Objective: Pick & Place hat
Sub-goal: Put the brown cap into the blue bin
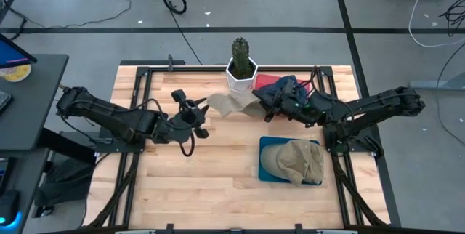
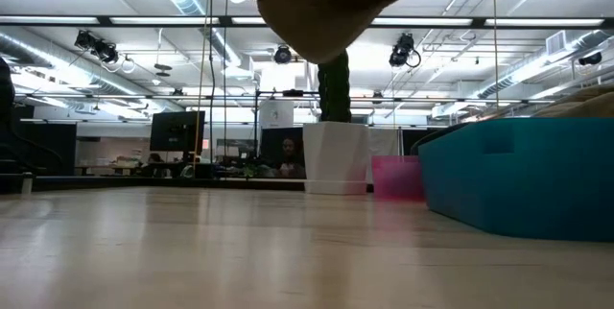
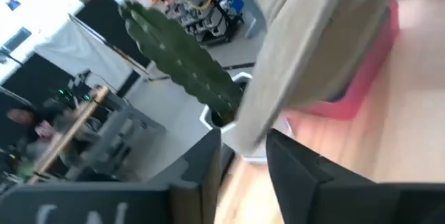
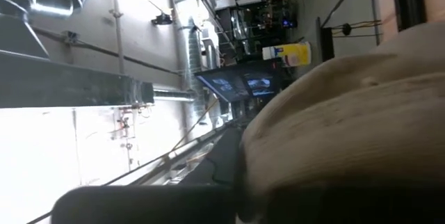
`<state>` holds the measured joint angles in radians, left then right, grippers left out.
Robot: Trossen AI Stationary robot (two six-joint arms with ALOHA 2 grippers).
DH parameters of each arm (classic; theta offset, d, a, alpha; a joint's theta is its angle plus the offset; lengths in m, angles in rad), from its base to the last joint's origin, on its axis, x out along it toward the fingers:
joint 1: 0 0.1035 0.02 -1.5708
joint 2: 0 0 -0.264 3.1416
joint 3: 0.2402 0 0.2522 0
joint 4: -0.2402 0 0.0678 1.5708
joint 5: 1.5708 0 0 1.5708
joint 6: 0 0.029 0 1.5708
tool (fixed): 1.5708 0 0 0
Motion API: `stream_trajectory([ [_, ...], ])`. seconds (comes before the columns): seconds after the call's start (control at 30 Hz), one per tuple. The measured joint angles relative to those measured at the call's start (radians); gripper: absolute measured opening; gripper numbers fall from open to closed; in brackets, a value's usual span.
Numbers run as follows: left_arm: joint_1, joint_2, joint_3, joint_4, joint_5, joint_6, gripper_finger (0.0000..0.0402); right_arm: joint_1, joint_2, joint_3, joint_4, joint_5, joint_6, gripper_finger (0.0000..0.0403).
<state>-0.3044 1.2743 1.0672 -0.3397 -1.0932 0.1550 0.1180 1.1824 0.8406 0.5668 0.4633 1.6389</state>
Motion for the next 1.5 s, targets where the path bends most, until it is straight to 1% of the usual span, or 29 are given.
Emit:
stream_trajectory([
  [0.03, -0.006, 0.000, 0.000, -0.024, 0.005, -0.031, 0.0125, -0.001, 0.000, 0.000, 0.006, 0.000, -0.003, 0.0017],
  [0.17, -0.025, 0.000, 0.000, -0.132, 0.078, -0.176, 0.0155, -0.005, 0.000, 0.000, 0.016, 0.000, -0.010, 0.0017],
  [0.27, -0.038, 0.000, 0.000, -0.248, 0.087, -0.310, 0.0175, -0.006, -0.008, 0.000, 0.012, -0.031, -0.022, 0.0017],
  [0.37, -0.045, 0.000, 0.000, -0.383, 0.086, -0.452, 0.0187, -0.006, -0.031, 0.000, -0.017, -0.111, -0.046, 0.0017],
  [0.47, -0.048, 0.000, 0.000, -0.512, 0.087, -0.580, 0.0192, -0.006, -0.066, 0.000, -0.086, -0.212, -0.082, 0.0017],
  [0.53, -0.048, 0.000, 0.000, -0.576, 0.086, -0.645, 0.0192, -0.006, -0.094, 0.000, -0.148, -0.280, -0.113, 0.0017],
  [0.63, -0.048, 0.000, 0.000, -0.628, 0.086, -0.699, 0.0192, -0.005, -0.141, 0.000, -0.256, -0.384, -0.167, 0.0017],
  [0.77, -0.048, 0.000, 0.000, -0.632, 0.086, -0.730, 0.0192, -0.003, -0.217, 0.000, -0.432, -0.472, -0.228, 0.0017],
  [0.83, -0.048, 0.000, 0.000, -0.632, 0.094, -0.751, 0.0192, 0.007, -0.262, 0.000, -0.529, -0.490, -0.252, 0.0017],
  [1.03, -0.048, -0.001, 0.000, -0.626, 0.143, -0.794, 0.0192, 0.059, -0.384, 0.000, -0.782, -0.482, -0.271, 0.0017],
  [1.2, -0.048, -0.012, -0.001, -0.566, 0.158, -0.789, 0.0190, 0.108, -0.446, 0.000, -0.935, -0.469, -0.290, 0.0017],
  [1.33, -0.047, -0.059, -0.001, -0.485, 0.164, -0.756, 0.0165, 0.140, -0.461, 0.000, -1.020, -0.464, -0.291, 0.0017],
  [1.43, -0.047, -0.117, -0.001, -0.408, 0.163, -0.712, 0.0129, 0.164, -0.467, 0.000, -1.058, -0.464, -0.295, 0.0017],
  [1.5, -0.047, -0.156, -0.002, -0.360, 0.166, -0.683, 0.0097, 0.177, -0.470, 0.000, -1.074, -0.464, -0.296, 0.0017],
])
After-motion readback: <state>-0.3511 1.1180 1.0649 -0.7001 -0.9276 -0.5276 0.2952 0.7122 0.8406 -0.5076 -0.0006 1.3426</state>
